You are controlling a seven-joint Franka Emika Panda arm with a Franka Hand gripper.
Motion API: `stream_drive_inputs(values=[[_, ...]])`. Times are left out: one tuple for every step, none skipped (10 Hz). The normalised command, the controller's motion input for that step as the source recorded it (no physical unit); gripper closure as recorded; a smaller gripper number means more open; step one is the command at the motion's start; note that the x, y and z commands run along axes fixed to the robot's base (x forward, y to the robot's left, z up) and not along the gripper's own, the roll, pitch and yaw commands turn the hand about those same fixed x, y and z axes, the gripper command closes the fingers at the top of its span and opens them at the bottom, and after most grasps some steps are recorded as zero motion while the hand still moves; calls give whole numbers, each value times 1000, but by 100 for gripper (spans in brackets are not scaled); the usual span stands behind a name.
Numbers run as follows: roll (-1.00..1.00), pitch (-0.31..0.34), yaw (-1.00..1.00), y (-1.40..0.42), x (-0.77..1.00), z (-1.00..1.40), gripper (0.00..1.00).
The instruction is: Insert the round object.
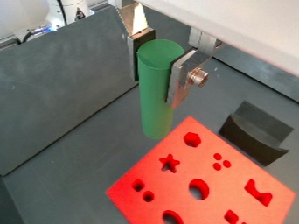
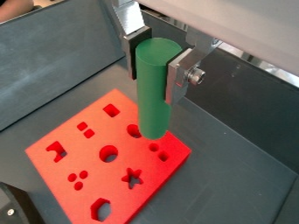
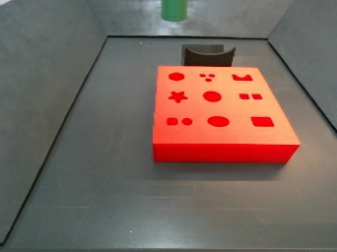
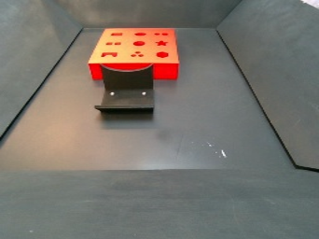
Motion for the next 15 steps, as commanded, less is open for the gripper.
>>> stream_drive_inputs(values=[[29, -10, -9, 31, 1000, 0, 100], [30, -10, -31, 9, 1000, 0, 100], [44, -44, -34, 0, 1000, 0, 100], [96, -23, 3, 0, 937, -60, 100], [23, -74, 0, 0, 1000, -17, 100], [43, -67, 0, 0, 1000, -60, 100], [49, -54, 0, 0, 1000, -100, 100], [60, -44, -11, 0, 1000, -126, 100], [114, -31, -49, 66, 1000, -214, 100], [153, 0, -57, 194, 1000, -380, 100], [79, -77, 0, 100, 777, -637, 100], [61, -19, -100, 0, 417, -814, 100], [31, -17, -134, 0, 400, -809, 100], [50, -10, -109, 0, 420, -740, 100], [94, 0, -91, 0, 506, -666, 100]])
